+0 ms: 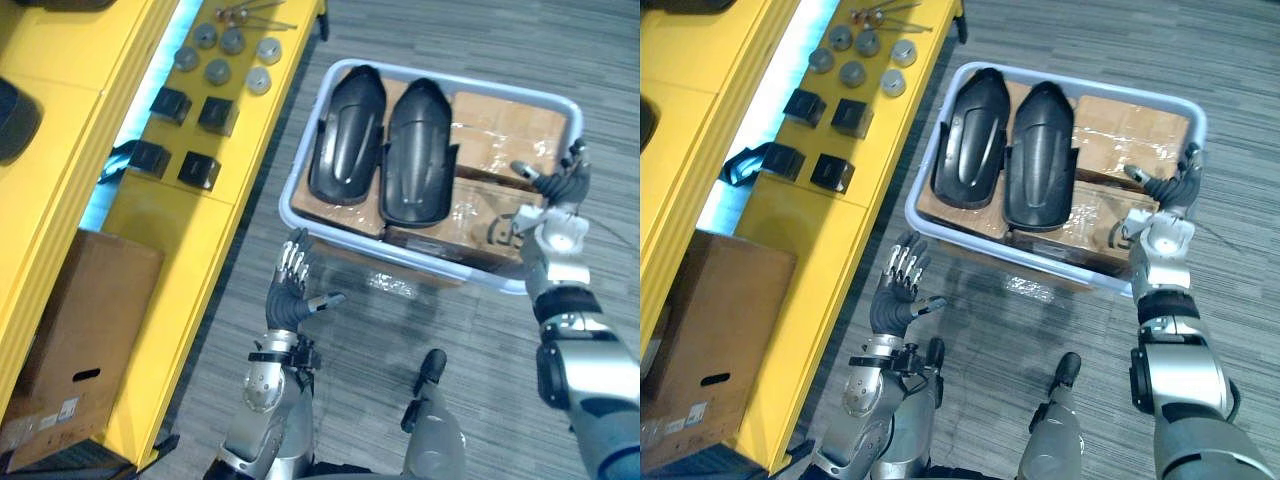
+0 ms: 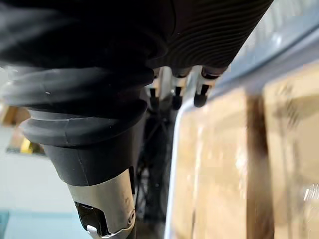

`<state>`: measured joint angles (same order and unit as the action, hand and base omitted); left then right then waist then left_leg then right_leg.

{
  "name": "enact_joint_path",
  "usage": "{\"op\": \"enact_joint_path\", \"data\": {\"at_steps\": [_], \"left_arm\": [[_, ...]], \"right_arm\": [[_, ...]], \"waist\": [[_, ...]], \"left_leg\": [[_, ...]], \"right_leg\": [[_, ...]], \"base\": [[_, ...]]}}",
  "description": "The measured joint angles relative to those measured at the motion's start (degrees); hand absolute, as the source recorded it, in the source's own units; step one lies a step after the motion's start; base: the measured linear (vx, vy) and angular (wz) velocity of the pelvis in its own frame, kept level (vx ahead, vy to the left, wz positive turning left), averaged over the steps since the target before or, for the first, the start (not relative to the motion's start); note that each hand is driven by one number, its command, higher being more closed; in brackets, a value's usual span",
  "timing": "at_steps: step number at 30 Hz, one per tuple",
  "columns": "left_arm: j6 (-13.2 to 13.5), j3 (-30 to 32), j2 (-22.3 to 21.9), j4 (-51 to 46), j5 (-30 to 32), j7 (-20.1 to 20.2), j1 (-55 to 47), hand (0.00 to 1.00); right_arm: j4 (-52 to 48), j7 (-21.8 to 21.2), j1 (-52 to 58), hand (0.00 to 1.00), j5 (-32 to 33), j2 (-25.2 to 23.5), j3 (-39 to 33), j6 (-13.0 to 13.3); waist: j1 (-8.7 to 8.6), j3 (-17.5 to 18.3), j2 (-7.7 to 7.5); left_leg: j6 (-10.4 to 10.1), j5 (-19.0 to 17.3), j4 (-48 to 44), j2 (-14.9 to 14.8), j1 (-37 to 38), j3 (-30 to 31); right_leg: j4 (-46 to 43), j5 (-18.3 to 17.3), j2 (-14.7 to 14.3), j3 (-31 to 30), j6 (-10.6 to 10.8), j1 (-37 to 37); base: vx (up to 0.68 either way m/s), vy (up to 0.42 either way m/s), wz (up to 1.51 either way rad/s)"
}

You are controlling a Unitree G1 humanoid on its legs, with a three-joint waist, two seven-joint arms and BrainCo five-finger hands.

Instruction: Walk over and take plastic housings, then place them on the shelf

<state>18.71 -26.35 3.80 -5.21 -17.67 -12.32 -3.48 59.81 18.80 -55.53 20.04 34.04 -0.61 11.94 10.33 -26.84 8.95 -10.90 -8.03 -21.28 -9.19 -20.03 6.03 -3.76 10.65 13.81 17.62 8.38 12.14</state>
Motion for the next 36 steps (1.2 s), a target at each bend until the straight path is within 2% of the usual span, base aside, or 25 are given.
{"op": "enact_joint_path", "data": {"at_steps": [2, 3, 7, 9, 12, 13, 15, 17, 19, 21, 23, 24, 26, 30, 33, 34, 36], "left_arm": [[0.0, -0.7, 0.0, 1.8, 0.0, 0.0, 0.1, 0.0], [-0.1, -1.5, -0.2, 3.4, 0.0, 0.0, 0.4, 0.0], [-0.6, -2.8, -0.8, 7.0, -0.1, -0.2, -0.4, 0.0], [-1.8, -3.2, -0.8, 10.1, -0.3, -0.9, -0.4, 0.0], [-2.8, -3.8, -0.8, 15.5, -0.3, -2.9, -0.9, 0.0], [-2.9, -3.8, -0.8, 16.1, -0.3, -3.2, -0.9, 0.0], [-2.9, -4.1, -0.9, 17.8, -0.4, -4.0, -0.8, 0.0], [-2.8, -4.1, -0.9, 18.2, -0.5, -4.7, -1.1, 0.0], [-2.6, -4.2, -1.0, 19.0, -2.4, -5.1, -1.0, 0.0], [-2.6, -4.3, -1.0, 20.6, -3.9, -5.1, -0.9, 0.0], [-2.6, -4.8, -1.0, 20.7, -4.9, -5.2, -0.5, 0.0], [-2.6, -4.9, -0.9, 21.1, -5.1, -5.2, 0.1, 0.0], [-2.6, -4.9, -0.6, 22.4, -5.1, -5.3, 1.3, 0.0], [-2.6, -5.4, 0.4, 22.4, -6.7, -5.4, 1.2, 0.0], [-2.6, -5.4, 0.3, 22.4, -6.7, -5.4, 1.2, 0.0], [-2.5, -5.6, 0.3, 22.3, -6.6, -5.4, 1.2, 0.0], [-2.5, -5.8, 0.3, 22.3, -6.6, -5.4, 1.2, 0.0]], "right_arm": [[1.1, -0.3, -1.9, 0.0, -0.1, 0.8, 1.6, 0.0], [1.9, -0.8, -2.4, 0.0, -0.1, 1.8, 2.0, 0.1], [2.4, -1.4, -3.3, 0.0, -0.1, 3.6, 2.4, 0.2], [2.5, -1.5, -3.5, 0.0, -0.2, 3.6, 3.5, -0.2], [5.3, -1.6, -3.8, 0.0, -0.8, 3.8, 4.4, -5.2], [6.1, -1.6, -3.8, 0.0, -0.9, 3.9, 4.7, -6.2], [9.2, -1.7, -3.9, 0.0, -2.5, 4.9, 5.2, -9.7], [10.7, -2.4, -4.0, 0.0, -3.3, 5.4, 6.2, -11.4], [11.2, -3.1, -5.4, 0.0, -5.2, 6.7, 6.7, -12.6], [12.5, -5.0, -6.6, 0.0, -5.2, 9.1, 7.7, -15.0], [13.2, -5.4, -6.6, 0.0, -5.7, 11.1, 8.7, -15.8], [13.3, -5.7, -6.9, 1.0, -6.5, 12.3, 8.7, -16.2], [13.4, -6.5, -7.2, 1.0, -7.2, 14.2, 8.7, -16.5], [13.4, -6.8, -7.5, 1.0, -7.7, 16.2, 10.1, -16.9], [13.6, -7.5, -7.4, 1.0, -10.3, 17.9, 11.0, -17.9], [13.6, -7.1, -7.4, 0.0, -10.4, 18.2, 11.0, -19.3], [13.7, -5.4, -7.4, 0.0, -10.3, 18.2, 11.1, -19.8]], "waist": [[0.19, -0.1, 0.12], [0.5, -0.5, 0.83], [1.56, -1.2, 2.09], [1.83, -1.2, 2.09], [2.32, -1.2, 2.13], [2.6, -1.2, 2.13], [3.63, -1.6, 3.17], [4.66, -1.4, 3.5], [4.86, -1.4, 3.55], [5.45, -1.2, 3.85], [6.35, -0.7, 4.49], [7.12, -0.6, 4.74], [7.99, -0.5, 4.89], [8.56, -0.4, 4.92], [8.86, -0.4, 4.97], [8.9, -0.3, 5.15], [9.32, -0.3, 5.15]], "left_leg": [[0.2, -0.6, -2.2, 0.3, -1.9, 0.5], [0.4, -1.0, -3.4, 0.4, -2.4, 1.1], [1.1, -2.1, -5.6, 0.7, -3.9, 1.3], [1.0, -1.8, -5.7, 0.7, -4.5, 1.3], [0.6, -1.5, -5.6, 0.7, -4.5, 1.2], [0.6, -1.5, -5.6, 0.7, -4.5, 1.1], [0.5, -1.2, -5.7, 0.7, -4.7, 1.3], [0.6, -1.0, -5.5, 1.0, -5.2, 1.1], [0.6, -0.9, -5.7, 1.2, -6.0, 1.3], [0.7, -0.9, -6.2, 2.0, -6.7, 1.7], [1.1, -1.1, -7.3, 2.5, -8.2, 2.4], [1.5, -1.3, -7.6, 2.7, -9.3, 2.6], [1.8, -1.5, -8.1, 3.0, -10.6, 3.0], [2.1, -1.7, -9.2, 3.1, -12.1, 3.5], [2.1, -1.8, -9.3, 3.1, -12.6, 3.8], [2.0, -1.8, -9.4, 3.0, -13.1, 4.3], [1.7, -1.6, -9.4, 2.8, -13.1, 4.4]], "right_leg": [[-1.1, -0.8, 0.5, 1.0, 0.1, 0.9], [-2.0, -1.0, 0.6, 1.3, 0.2, 1.0], [-4.4, -2.3, 1.3, 1.4, 0.3, 2.5], [-4.5, -2.3, 1.3, 1.4, 0.3, 3.2], [-4.9, -2.3, 1.4, 1.3, 0.3, 3.5], [-5.0, -2.3, 1.4, 1.3, 0.3, 3.7], [-5.9, -2.3, 1.7, 1.4, 0.2, 4.1], [-6.4, -2.4, 2.0, 1.4, 0.2, 5.2], [-6.9, -2.4, 2.4, 1.8, 0.2, 5.8], [-7.0, -2.4, 3.1, 2.5, 0.3, 5.9], [-7.0, -2.4, 3.4, 3.0, 0.3, 6.4], [-7.0, -2.4, 3.6, 3.2, 0.3, 7.0], [-6.9, -2.5, 3.9, 4.3, 0.2, 7.7], [-6.6, -2.4, 4.2, 6.1, 0.2, 7.9], [-6.3, -2.3, 4.1, 6.8, 0.2, 7.9], [-6.1, -2.2, 3.9, 7.7, 0.1, 7.8], [-5.8, -2.1, 3.7, 7.7, 0.0, 7.8]], "base": [[-0.1, 0.045, 0.07], [-0.1, 0.039, 0.12], [-0.11, 0.038, -0.01], [-0.08, 0.015, -0.04], [0.0, 0.0, 0.0], [0.0, 0.0, 0.0], [0.03, 0.009, 0.04], [0.0, 0.0, 0.0], [0.0, 0.011, 0.05], [-0.01, 0.045, 0.16], [-0.03, 0.071, 0.16], [-0.05, 0.059, 0.11], [-0.04, 0.038, 0.09], [-0.01, 0.032, 0.04], [0.01, 0.004, 0.03], [0.03, 0.006, 0.08], [0.04, -0.001, 0.02]]}}
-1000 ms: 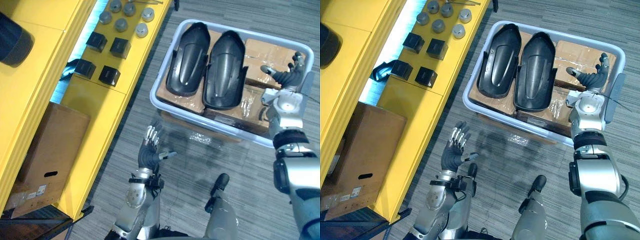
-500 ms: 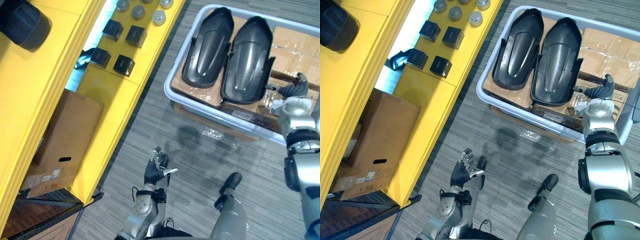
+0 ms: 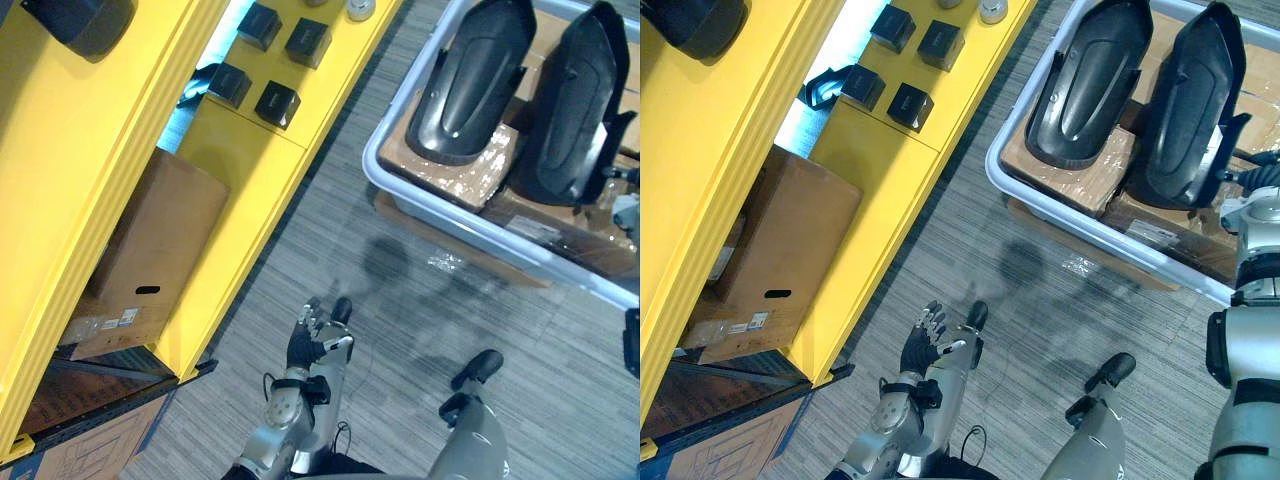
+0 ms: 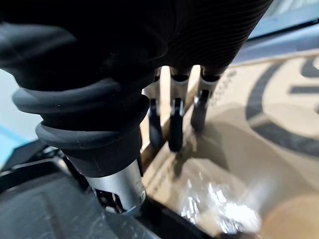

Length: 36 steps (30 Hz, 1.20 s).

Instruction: Walk over and take plastic housings, then place them on the shelf

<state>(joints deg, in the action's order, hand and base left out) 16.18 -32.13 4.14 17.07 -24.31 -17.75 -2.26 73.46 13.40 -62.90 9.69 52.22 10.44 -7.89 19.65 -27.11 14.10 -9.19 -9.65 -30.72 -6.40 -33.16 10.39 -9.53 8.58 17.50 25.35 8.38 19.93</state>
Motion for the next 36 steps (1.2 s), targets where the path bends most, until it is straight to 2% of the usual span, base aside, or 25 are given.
{"op": "enact_joint_path", "data": {"at_steps": [4, 6, 11, 17, 26, 28, 30, 31, 36], "left_arm": [[0.6, -0.3, 0.0, -0.1, 0.1, -0.1, 0.0, 0.0], [1.1, -0.3, 0.0, -0.2, 0.2, -0.1, -0.1, 0.0], [1.4, -0.4, 0.1, -1.2, 0.7, -0.1, -1.0, 0.0], [2.3, -0.7, 0.2, -2.6, 0.7, 0.1, -2.6, 0.0], [2.8, -2.0, 0.6, -2.3, 0.7, 0.2, -3.1, 0.0], [2.8, -2.6, 0.7, -2.3, 0.6, 0.0, -3.3, 0.0], [2.8, -2.9, 1.2, -2.3, 0.5, 0.0, -3.2, 0.0], [2.8, -2.9, 1.3, -2.3, 0.5, 0.0, -3.2, 0.0], [2.5, -2.9, 1.8, -2.2, 0.0, -0.1, -3.2, 0.0]], "right_arm": [[0.0, 5.0, -0.2, 0.0, 0.3, -0.8, -0.1, -0.6], [0.0, 9.3, -0.2, 0.0, 0.4, -2.4, -0.1, -0.7], [-0.7, 15.0, -1.8, 0.0, 0.6, -5.2, 0.2, -0.2], [-3.6, 15.8, -5.0, 0.0, -0.7, -5.6, 3.8, 2.7], [-5.0, 19.5, -5.2, 0.0, -3.8, -7.8, 5.5, 5.0], [-5.0, 19.4, -5.7, 0.0, -3.7, -8.3, 5.7, 3.8], [-4.9, 19.0, -5.9, 0.0, -3.5, -8.8, 6.0, -0.1], [-4.8, 18.7, -5.9, 0.0, -3.5, -8.9, 5.9, -0.9], [-2.5, 12.9, -5.4, 0.0, -2.8, -10.4, 5.1, -6.0]], "waist": [[0.69, 0.0, 0.0], [0.69, 0.0, -0.01], [0.81, 0.0, -0.05], [0.65, -0.1, -0.12], [0.2, -0.1, -0.22], [0.18, -0.1, -0.21], [0.16, -0.1, -0.22], [0.17, -0.1, -0.21], [0.16, -0.1, -0.21]], "left_leg": [[-0.5, -0.3, -0.6, -0.6, 0.0, 0.0], [-0.6, -0.4, -0.9, -0.9, 0.3, 0.0], [-0.6, -1.0, -0.9, -1.2, 2.1, -0.3], [-0.4, -1.2, -0.6, -1.5, 4.2, -1.4], [-0.6, -0.5, 1.2, -1.6, 5.7, -1.7], [-0.7, -0.5, 1.5, -1.7, 5.9, -1.7], [-0.7, -0.1, 2.1, -1.7, 6.1, -1.8], [-0.7, 0.0, 2.3, -1.6, 6.1, -1.8], [-0.7, 0.3, 2.8, -1.4, 5.9, -1.8]], "right_leg": [[0.3, 0.5, -0.7, 0.1, 0.3, -0.3], [0.9, 0.6, -1.0, 0.4, 0.3, -1.1], [1.5, 0.8, -1.3, 0.3, 0.3, -3.0], [2.3, 1.3, -1.4, -0.6, 0.2, -4.4], [2.3, 1.3, -1.4, -0.6, 0.2, -5.1], [2.3, 1.3, -1.4, -0.6, 0.2, -5.1], [2.3, 1.3, -1.3, -0.6, 0.2, -5.0], [2.3, 1.3, -1.3, -0.5, 0.2, -4.9], [2.1, 1.2, -1.0, -0.4, 0.1, -4.4]], "base": [[0.06, 0.007, -0.04], [0.04, 0.02, 0.01], [-0.01, 0.028, -0.02], [-0.03, 0.05, -0.07], [-0.01, 0.019, 0.0], [0.0, 0.0, 0.0], [0.0, 0.012, 0.02], [0.0, 0.0, 0.0], [0.0, 0.006, 0.0]]}}
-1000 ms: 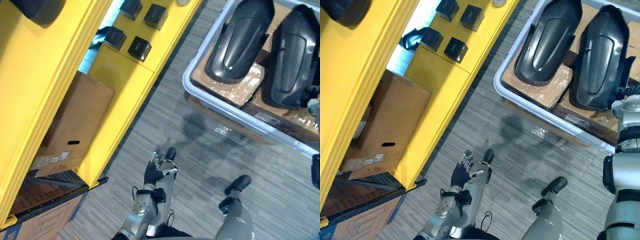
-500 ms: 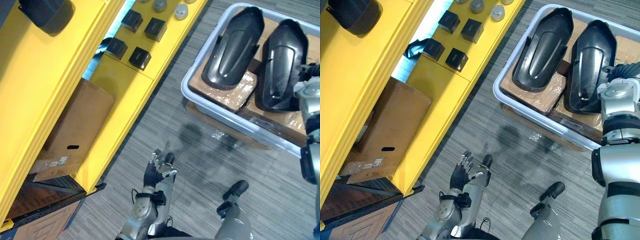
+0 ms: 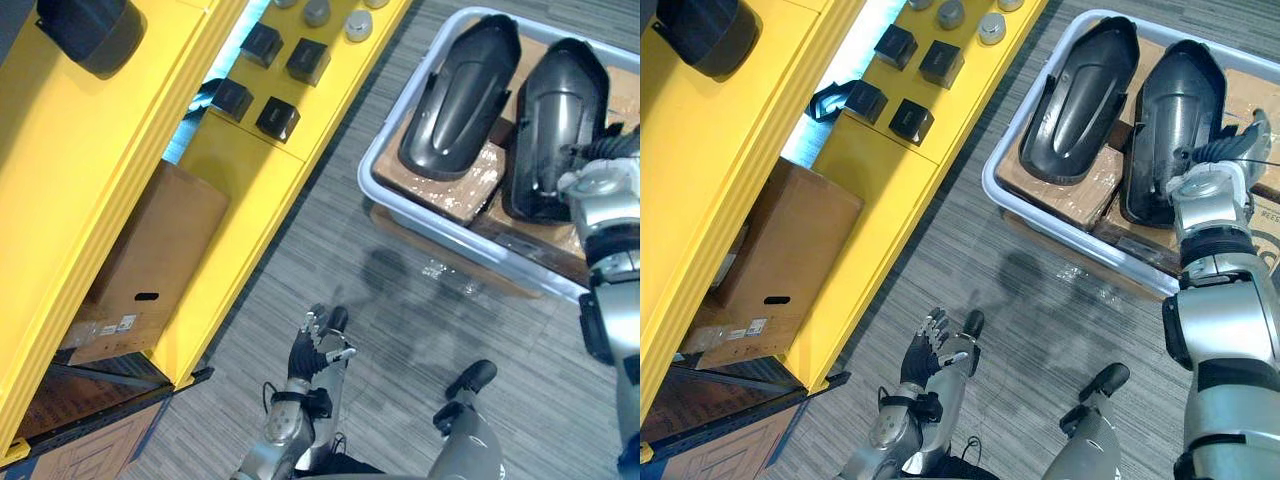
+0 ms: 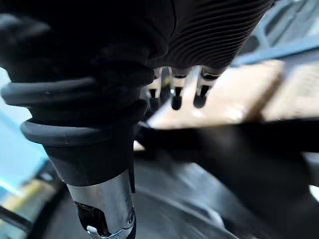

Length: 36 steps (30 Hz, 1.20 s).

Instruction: Walk over and take plastic housings, then place them on the shelf

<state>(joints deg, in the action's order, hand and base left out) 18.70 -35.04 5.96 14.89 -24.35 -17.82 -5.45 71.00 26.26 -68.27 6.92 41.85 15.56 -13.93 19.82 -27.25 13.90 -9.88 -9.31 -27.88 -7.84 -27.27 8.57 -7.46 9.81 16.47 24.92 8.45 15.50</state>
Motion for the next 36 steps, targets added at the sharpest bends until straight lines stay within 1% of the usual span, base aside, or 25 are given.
{"op": "enact_joint_path", "data": {"at_steps": [2, 3, 4, 5, 7, 9, 10, 13, 17, 18, 20, 23, 24, 27, 28, 30, 31, 33, 34, 35, 36], "left_arm": [[0.0, 0.0, 0.0, 0.1, 0.0, 0.0, 0.1, 0.0], [0.0, 0.0, 0.0, 0.2, -0.1, 0.0, 0.4, 0.0], [0.0, 0.0, 0.0, 0.5, -0.3, 0.0, 0.6, 0.0], [0.0, 0.0, 0.0, 1.5, -0.5, 0.0, 1.2, 0.0], [-0.1, 0.0, 0.0, 2.1, -0.6, -0.2, 1.6, 0.0], [-0.1, 0.0, -0.1, 2.1, -0.6, -0.3, 1.7, 0.0], [-0.2, -0.1, -0.1, 2.1, -1.0, -0.9, 2.1, 0.0], [-0.2, 0.0, 0.0, 2.1, -2.2, -1.1, 2.5, 0.0], [-0.4, 0.0, 0.0, 2.1, -2.2, -1.2, 3.3, 0.0], [-0.4, 0.0, 0.0, 2.0, -2.2, -1.2, 3.3, 0.0], [-0.4, 0.1, 0.0, 1.9, -2.1, -1.2, 3.3, 0.0], [-0.4, 0.2, 0.0, 1.4, -2.1, -1.2, 3.3, 0.0], [-0.5, 0.2, 0.0, 1.2, -2.1, -1.2, 3.3, 0.0], [-0.5, 0.6, 0.2, 0.0, -2.1, -1.2, 2.8, 0.0], [-0.5, 0.6, 0.3, -0.4, -2.1, -1.2, 2.6, 0.0], [-0.4, 1.3, 0.4, -1.2, -2.1, -1.1, 1.5, 0.0], [-0.3, 1.5, 0.4, -1.5, -2.1, -1.1, 1.1, 0.0], [-0.2, 3.2, 0.6, -3.3, -1.5, -1.2, -1.0, 0.0], [-0.3, 3.7, 0.8, -3.7, -1.0, -1.6, -1.5, 0.0], [-0.5, 4.6, 1.4, -3.9, 2.6, -3.1, -1.8, 0.0], [-1.0, 4.9, 1.9, -4.1, 4.3, -3.9, -1.9, 0.0]], "right_arm": [[0.5, -1.6, 0.4, 0.0, 0.7, 0.0, -1.0, -1.2], [1.4, -2.2, 0.5, 0.0, 0.8, -0.1, -1.4, -2.3], [1.8, -2.5, 0.7, 0.0, 0.7, -0.1, -1.4, -2.7], [1.9, -2.6, 0.9, 1.0, 0.7, -0.1, -1.5, -2.8], [2.0, -2.9, 0.9, 1.0, 0.4, 0.3, -1.9, -3.8], [2.0, -2.9, 0.8, 1.0, -0.2, 0.8, -2.0, -3.9], [2.2, -2.9, 1.1, 1.0, -1.1, 2.1, -3.8, -4.0], [2.4, -3.7, 1.8, 1.0, -1.1, 3.7, -5.4, -4.3], [2.5, -3.9, 2.3, 1.0, -1.2, 4.9, -6.9, -5.2], [2.5, -4.1, 2.3, 1.0, -1.2, 5.2, -8.4, -5.5], [2.6, -5.1, 2.4, 1.0, -2.3, 5.4, -9.7, -5.8], [2.8, -5.0, 2.8, 1.0, -4.2, 5.6, -10.9, -5.8], [3.2, -5.0, 2.8, 1.0, -5.7, 5.4, -11.3, -5.5], [4.6, -4.0, 3.0, 1.0, -8.0, 4.2, -11.5, -3.7], [4.9, -3.8, 3.0, 1.0, -8.1, 3.7, -11.4, -3.5], [4.9, -3.4, 3.4, 1.0, -8.7, 1.9, -10.1, -1.9], [4.8, -3.1, 3.4, 1.0, -9.0, 1.6, -9.7, -1.4], [4.3, -2.1, 3.4, 1.0, -10.1, 1.1, -6.9, 0.7], [4.0, -1.9, 3.4, 1.0, -10.3, 0.9, -5.9, 1.2], [3.3, -1.5, 3.5, 1.0, -11.6, 0.6, -4.5, 2.3], [3.0, -1.3, 3.6, 1.0, -12.6, 0.6, -3.5, 2.7]], "waist": [[0.01, 0.0, 0.02], [0.03, 0.0, 0.04], [0.09, 0.0, 0.04], [0.18, 0.0, 0.04], [0.3, 0.0, 0.07], [0.33, 0.1, 0.08], [0.52, 0.1, 0.09], [0.85, 0.1, 0.11], [1.07, 0.1, 0.13], [1.06, 0.1, 0.14], [1.06, 0.1, 0.14], [0.96, 0.1, 0.13], [0.94, 0.1, 0.13], [0.74, 0.0, 0.05], [0.61, 0.0, 0.05], [-0.21, -0.1, -0.14], [-0.34, -0.2, -0.34], [-1.04, -0.9, -1.36], [-1.35, -1.3, -1.8], [-1.85, -1.9, -2.79], [-2.03, -2.2, -3.25]], "left_leg": [[0.1, 0.2, 0.2, 0.4, -0.4, 0.0], [0.2, 0.3, 0.1, 0.6, -0.9, 0.0], [0.2, 0.3, 0.0, 0.6, -1.0, 0.1], [0.2, 0.3, -0.2, 0.6, -1.1, 0.2], [0.2, 0.2, -0.3, 0.8, -1.4, 0.3], [0.4, 0.1, -0.7, 0.9, -1.9, 0.4], [0.6, 0.0, -0.8, 1.2, -2.2, 0.4], [1.1, -0.3, -0.9, 1.4, -2.4, 0.5], [0.8, -0.1, -1.3, 1.5, -2.8, 0.9], [0.8, -0.2, -1.7, 1.5, -2.8, 1.0], [0.8, -0.2, -1.7, 1.5, -2.8, 1.0], [0.8, -0.2, -1.9, 1.4, -2.8, 1.1], [0.8, -0.2, -2.0, 1.3, -2.7, 1.1], [0.8, -0.4, -2.2, 1.1, -1.6, 1.1], [0.8, -0.5, -2.3, 1.1, -1.3, 1.1], [1.0, -0.6, -2.2, 1.0, -0.3, 0.9], [1.0, -0.7, -2.0, 0.9, 0.0, 0.6], [1.0, -0.6, -1.0, 0.6, 1.4, 0.3], [0.8, -0.4, -0.4, 0.5, 2.1, 0.2], [0.6, 0.1, 0.9, 0.3, 3.6, 0.1], [0.4, 0.3, 1.7, 0.2, 4.3, 0.0]], "right_leg": [[-0.3, 0.0, 0.4, 0.0, 0.0, 0.5], [-0.3, 0.0, 0.6, 0.1, 0.0, 0.9], [-0.3, 0.0, 0.6, 0.2, 0.0, 0.9], [-0.4, 0.0, 0.6, 0.3, 0.0, 0.9], [-0.6, -0.1, 0.8, 0.4, 0.0, 1.1], [-0.9, -0.1, 0.9, 0.4, 0.0, 1.5], [-1.0, -0.2, 1.2, 0.6, 0.0, 1.6], [-1.1, -0.5, 1.5, 0.8, -0.3, 1.5], [-1.2, -0.5, 1.5, 1.5, -0.3, 1.4], [-1.4, -0.5, 1.5, 1.5, 0.0, 1.4], [-1.6, -0.6, 1.5, 1.6, 0.0, 1.4], [-2.2, -1.0, 1.5, 1.8, 0.1, 1.3], [-2.5, -1.2, 1.5, 1.8, 0.0, 1.2], [-2.6, -1.4, 1.4, 2.0, 0.0, -0.1], [-2.6, -1.4, 1.4, 2.0, 0.0, -0.4], [-2.3, -1.4, 1.3, 2.0, 0.0, -1.5], [-2.2, -1.4, 1.3, 1.9, 0.0, -1.7], [-1.0, -1.5, 0.8, 1.8, -0.1, -2.9], [-0.6, -1.4, 0.7, 1.8, -0.1, -3.5], [-0.4, -1.4, 0.5, 1.8, 0.0, -4.3], [-0.3, -1.4, 0.5, 1.8, 0.0, -4.8]], "base": [[-0.01, 0.036, 0.05], [-0.01, 0.037, 0.06], [-0.01, 0.035, 0.05], [0.0, 0.036, 0.04], [-0.01, 0.038, 0.05], [-0.02, 0.019, 0.02], [-0.03, 0.031, 0.04], [-0.02, 0.034, 0.05], [0.0, 0.017, 0.05], [0.0, 0.0, 0.0], [0.02, 0.014, 0.01], [0.0, 0.012, 0.02], [-0.01, 0.018, 0.04], [-0.01, 0.015, 0.03], [-0.03, 0.033, -0.01], [-0.05, 0.044, -0.03], [-0.06, 0.04, -0.07], [-0.04, 0.019, -0.09], [-0.01, -0.006, -0.03], [0.0, 0.0, 0.0], [0.02, -0.041, -0.02]]}}
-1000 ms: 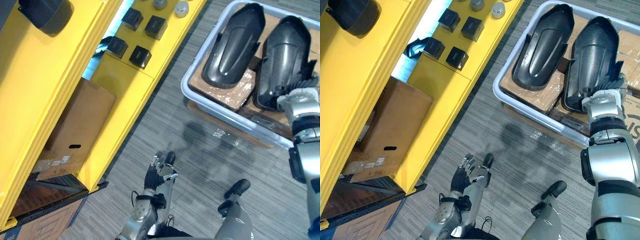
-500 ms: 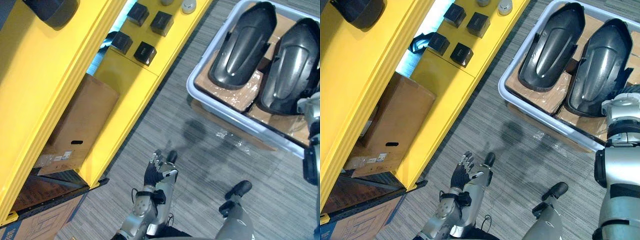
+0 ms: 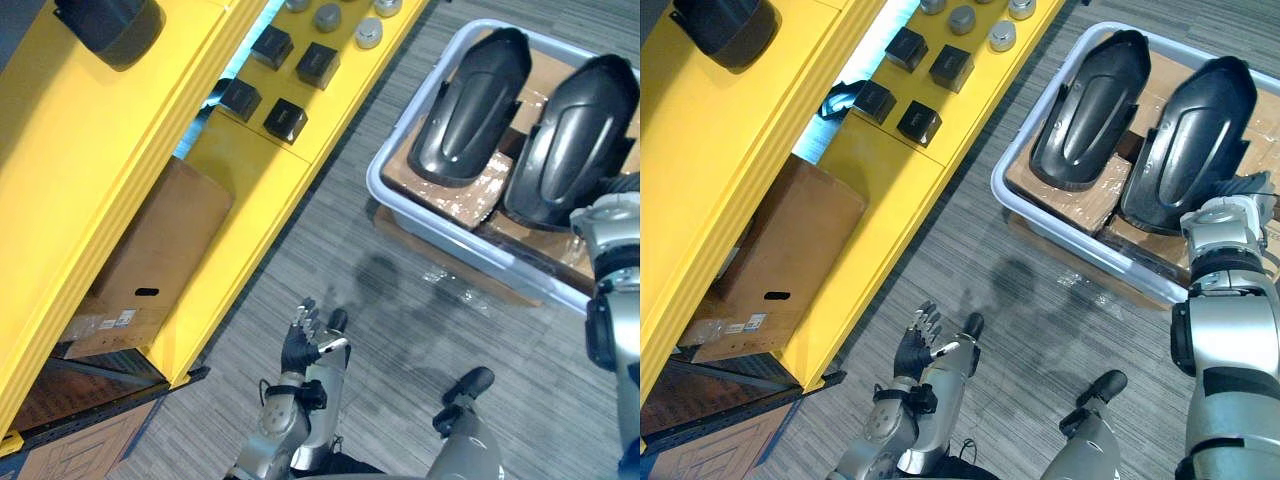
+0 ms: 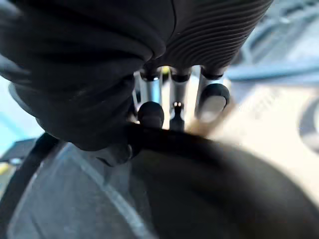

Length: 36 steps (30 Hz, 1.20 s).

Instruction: Walk over and take plastic housings, then place them on the shelf

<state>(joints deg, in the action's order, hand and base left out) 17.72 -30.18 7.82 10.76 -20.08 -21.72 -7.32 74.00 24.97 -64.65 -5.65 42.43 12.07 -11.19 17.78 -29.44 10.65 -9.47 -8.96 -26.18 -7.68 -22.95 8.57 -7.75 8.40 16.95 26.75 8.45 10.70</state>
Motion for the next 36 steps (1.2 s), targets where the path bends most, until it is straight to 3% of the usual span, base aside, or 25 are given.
{"op": "enact_joint_path", "data": {"at_steps": [3, 6, 8, 11, 15, 21, 27, 31, 32, 36], "left_arm": [[-2.8, 2.3, 2.0, -3.4, 6.0, -2.4, -0.7, 0.0], [-4.6, 5.5, 3.2, -7.4, 10.0, -2.8, -0.3, 0.0], [-5.7, 7.2, 3.2, -9.7, 10.1, -1.4, 2.4, 0.0], [-7.1, 7.7, 4.6, -9.6, 9.9, 2.0, 8.1, 0.0], [-9.3, 7.5, 6.3, -6.2, 1.4, 8.8, 18.6, 0.0], [-13.0, 7.7, 5.7, 12.1, -9.9, 10.6, 33.3, 0.0], [-14.8, 8.0, 4.4, 19.0, -14.6, 10.5, 44.2, 0.0], [-15.4, 9.2, 3.3, 19.9, -21.5, 10.6, 46.1, 0.0], [-15.6, 9.1, 2.6, 20.2, -25.8, 11.5, 46.5, 0.0], [-16.4, 9.1, 1.2, 20.5, -32.9, 12.1, 48.1, 0.0]], "right_arm": [[-3.3, 0.2, 0.7, 1.0, -3.2, -0.8, 2.7, 1.8], [-8.0, 1.6, 2.9, 1.0, -5.0, -2.8, 4.9, 2.6], [-11.3, 3.2, 3.5, 1.0, -6.7, -3.4, 5.0, 2.7], [-14.2, 5.3, 3.7, 1.0, -8.0, -5.5, 5.0, 2.4], [-20.9, 7.9, 3.8, 1.0, -11.7, -8.2, 4.9, 2.7], [-29.2, 9.8, 5.0, 1.0, -16.8, -14.1, 4.9, 6.8], [-37.4, 10.2, 5.5, 1.0, -20.1, -16.7, 5.5, 12.3], [-39.6, 10.2, 6.6, 1.0, -21.1, -18.2, 7.2, 14.7], [-41.2, 10.2, 8.0, 1.0, -21.1, -18.8, 7.2, 15.9], [-42.1, 9.6, 10.7, 1.0, -22.0, -19.9, 7.8, 17.3]], "waist": [[-1.57, -0.5, -2.85], [-3.64, -0.4, -4.56], [-5.17, -0.3, -5.34], [-6.07, -0.2, -6.72], [-8.76, 0.6, -8.84], [-12.2, 2.7, -12.53], [-14.3, 2.9, -12.9], [-15.09, 3.0, -13.07], [-15.71, 3.0, -13.06], [-16.31, 3.1, -13.03]], "left_leg": [[-0.9, 2.3, 4.8, -0.6, 3.9, -1.2], [-1.5, 4.2, 9.4, -1.4, 8.3, -2.6], [-1.7, 5.0, 11.1, -1.9, 9.5, -3.2], [-2.1, 5.5, 13.0, -3.0, 11.9, -5.1], [-2.4, 6.0, 14.9, -4.1, 14.9, -7.7], [-2.5, 5.9, 15.7, -5.7, 18.1, -12.5], [-2.8, 5.6, 15.3, -6.0, 19.0, -15.8], [-3.2, 4.9, 14.6, -6.9, 19.4, -17.5], [-3.2, 4.9, 14.6, -6.9, 19.5, -17.8], [-3.2, 4.8, 14.7, -6.8, 20.0, -18.4]], "right_leg": [[0.4, 0.0, -0.1, -0.2, -0.1, -1.2], [0.7, -0.1, -0.5, -0.3, -0.2, -3.0], [0.8, -0.2, -0.8, -0.4, -0.4, -3.2], [1.3, -0.1, -1.8, -2.1, -0.9, -3.4], [1.6, -0.1, -2.7, -4.3, -1.6, -3.6], [2.4, 0.7, -4.5, -8.2, -2.3, -3.4], [4.0, 2.6, -5.2, -11.2, -2.6, -2.5], [4.3, 3.0, -6.3, -12.8, -2.9, -1.8], [4.3, 3.1, -6.2, -13.0, -2.9, -1.8], [4.3, 3.2, -6.2, -13.5, -2.8, -1.7]], "base": [[0.06, -0.062, -0.05], [0.06, -0.046, -0.1], [0.03, -0.031, -0.14], [0.0, -0.027, -0.28], [-0.01, -0.021, -0.3], [0.0, -0.016, -0.35], [-0.03, 0.004, -0.29], [-0.02, -0.006, -0.24], [0.0, 0.009, -0.17], [0.0, 0.014, -0.06]]}}
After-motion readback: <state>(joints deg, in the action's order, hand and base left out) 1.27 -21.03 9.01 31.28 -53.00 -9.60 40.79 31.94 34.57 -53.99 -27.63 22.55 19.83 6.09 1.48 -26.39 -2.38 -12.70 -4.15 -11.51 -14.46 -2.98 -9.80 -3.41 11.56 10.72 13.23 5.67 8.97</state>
